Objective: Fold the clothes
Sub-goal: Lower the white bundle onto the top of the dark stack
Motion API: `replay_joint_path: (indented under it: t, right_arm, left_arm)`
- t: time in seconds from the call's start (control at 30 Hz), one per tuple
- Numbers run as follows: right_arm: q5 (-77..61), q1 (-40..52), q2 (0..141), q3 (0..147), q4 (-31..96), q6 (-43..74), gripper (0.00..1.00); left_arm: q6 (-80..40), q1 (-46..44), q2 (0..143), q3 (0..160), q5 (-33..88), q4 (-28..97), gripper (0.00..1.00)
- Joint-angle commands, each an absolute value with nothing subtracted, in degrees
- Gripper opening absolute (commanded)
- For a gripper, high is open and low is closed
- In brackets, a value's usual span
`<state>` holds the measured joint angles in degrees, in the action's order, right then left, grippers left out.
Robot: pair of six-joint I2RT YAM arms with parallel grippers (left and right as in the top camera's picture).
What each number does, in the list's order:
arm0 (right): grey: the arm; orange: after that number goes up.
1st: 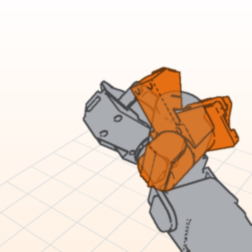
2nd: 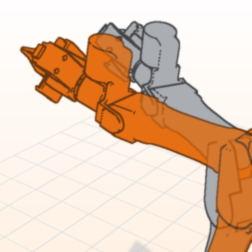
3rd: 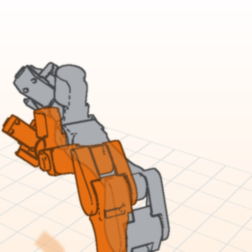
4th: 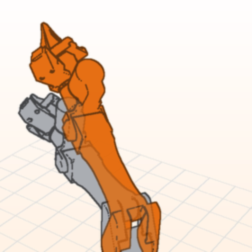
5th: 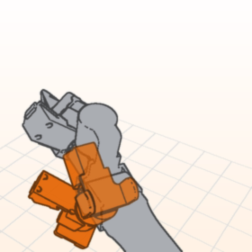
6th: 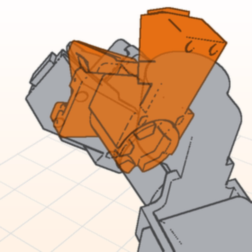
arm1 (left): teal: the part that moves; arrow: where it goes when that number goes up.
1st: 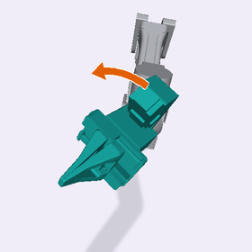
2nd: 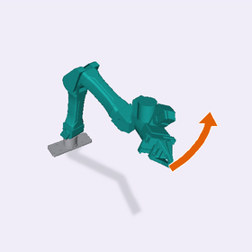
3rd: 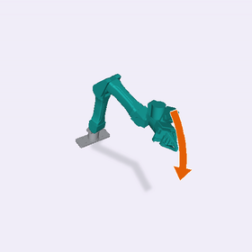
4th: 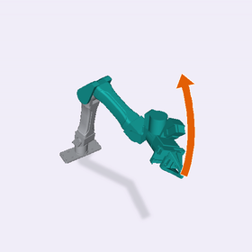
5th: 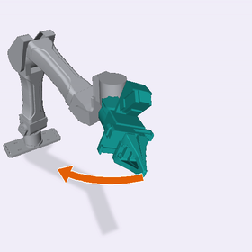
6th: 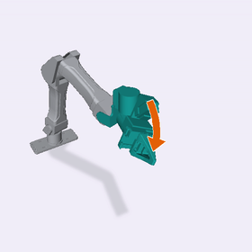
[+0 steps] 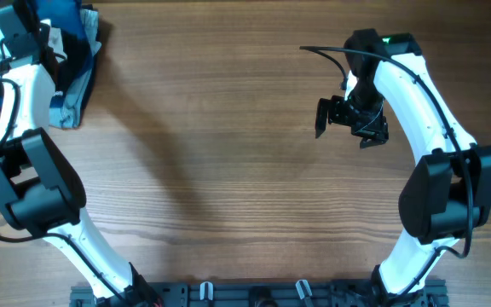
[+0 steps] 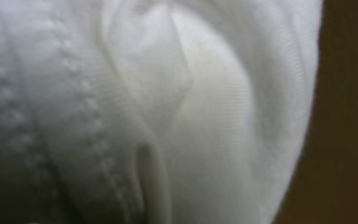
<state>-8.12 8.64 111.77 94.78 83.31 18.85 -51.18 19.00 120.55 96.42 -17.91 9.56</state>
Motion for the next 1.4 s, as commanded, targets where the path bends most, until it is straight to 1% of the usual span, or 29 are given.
replay_joint_path:
  t: [0.0, 0.13, 0.37, 0.43, 0.47, 0.5, 0.57, 0.6, 0.63, 0.67, 0.7, 0.73, 0.77, 0.8, 0.83, 1.03, 1.07, 1.1, 1.13, 1.17, 1.27, 1.3, 1.33, 1.37]
  right_arm:
    - [-9.04, 8.84, 111.07, 95.68, 83.64, 19.64, 1.0]
    - [-9.06, 8.84, 111.07, 95.68, 83.74, 19.51, 1.0]
    - [-9.04, 8.84, 111.07, 95.68, 83.85, 19.49, 1.0]
    - [-9.06, 8.84, 111.07, 95.68, 83.9, 19.51, 1.0]
    - [-9.06, 8.84, 111.07, 95.68, 83.88, 19.49, 1.0]
    - [-9.04, 8.84, 111.07, 95.68, 83.85, 19.49, 1.0]
    - [-9.06, 8.84, 111.07, 95.68, 83.88, 19.53, 1.0]
    - [-9.06, 8.84, 111.07, 95.68, 83.94, 19.51, 1.0]
    - [-9.06, 8.84, 111.07, 95.68, 84.05, 19.51, 1.0]
    - [-9.06, 8.84, 111.07, 95.68, 84.09, 19.51, 1.0]
    - [-9.06, 8.84, 111.07, 95.68, 84.12, 19.53, 1.0]
    - [-9.06, 8.84, 111.07, 95.68, 84.09, 19.55, 1.0]
    - [-9.08, 8.84, 111.07, 95.68, 84.07, 19.59, 1.0]
    - [-9.08, 8.84, 111.07, 95.68, 84.07, 19.59, 1.0]
    - [-9.08, 8.84, 111.07, 95.68, 84.07, 19.55, 1.0]
    - [-9.06, 8.84, 111.07, 95.68, 83.48, 19.55, 1.0]
    - [-9.06, 8.84, 111.07, 95.68, 83.4, 19.55, 1.0]
    - [-9.06, 8.84, 111.11, 95.68, 83.35, 19.55, 1.0]
    - [-9.08, 8.84, 111.13, 95.68, 83.35, 19.55, 1.0]
    - [-9.06, 8.84, 111.15, 95.68, 83.4, 19.53, 1.0]
    - [-9.06, 8.84, 111.15, 95.68, 83.7, 19.53, 1.0]
    - [-9.04, 8.84, 111.15, 95.68, 83.9, 19.49, 1.0]
    - [-9.02, 8.84, 111.15, 95.68, 84.03, 19.51, 1.0]
    - [-9.04, 8.82, 111.15, 95.68, 84.03, 19.49, 1.0]
  left_arm:
    - [-50.37, 19.77, 121.1, 98.65, -16.12, 9.41, 0.04]
    - [-50.37, 19.77, 121.27, 98.65, -18.87, 12.25, 0.04]
    - [-50.3, 20.49, 121.49, 98.65, -19.51, 11.66, 0.04]
    - [-49.71, 20.64, 121.69, 98.65, -19.0, 10.74, 0.11]
    - [-49.71, 20.71, 121.8, 98.65, -18.7, 10.55, 0.19]
    - [-49.71, 20.75, 121.84, 98.65, -18.06, 10.46, 0.32]
    - [-49.69, 20.75, 122.06, 98.65, -17.28, 10.09, 0.33]
    - [-49.69, 20.75, 122.23, 98.65, -17.1, 9.56, 0.39]
    - [-49.71, 20.73, 122.48, 98.65, -16.45, 8.97, 0.49]
    - [-49.71, 20.75, 122.69, 98.65, -15.2, 8.21, 0.63]
    - [-49.69, 20.75, 122.91, 98.65, -13.76, 7.57, 0.67]
    - [-49.71, 20.75, 123.24, 98.65, -12.75, 7.03, 0.61]
    - [-49.74, 20.73, 123.55, 98.65, -11.97, 6.59, 0.58]
    - [-49.76, 20.73, 123.83, 98.65, -11.22, 6.17, 0.59]
    - [-49.78, 20.62, 124.22, 98.65, -10.9, 5.96, 0.62]
    - [-49.93, 19.68, 125.27, 98.65, -8.88, 5.96, 0.61]
    - [-49.93, 19.44, 125.27, 98.65, -8.38, 5.96, 0.65]
    - [-49.91, 18.96, 125.27, 98.65, -8.12, 5.93, 0.8]
    - [-49.89, 18.59, 125.25, 98.65, -8.14, 5.93, 0.9]
    - [-49.69, 18.15, 125.14, 98.65, -8.14, 5.82, 0.93]
    - [-49.74, 17.06, 124.99, 98.65, -8.16, 5.69, 0.92]
    - [-49.71, 16.53, 124.99, 98.65, -8.16, 5.28, 0.94]
    - [-49.74, 16.1, 124.99, 98.65, -8.19, 5.06, 1.0]
    - [-49.74, 15.7, 124.99, 98.65, -8.19, 4.78, 0.99]
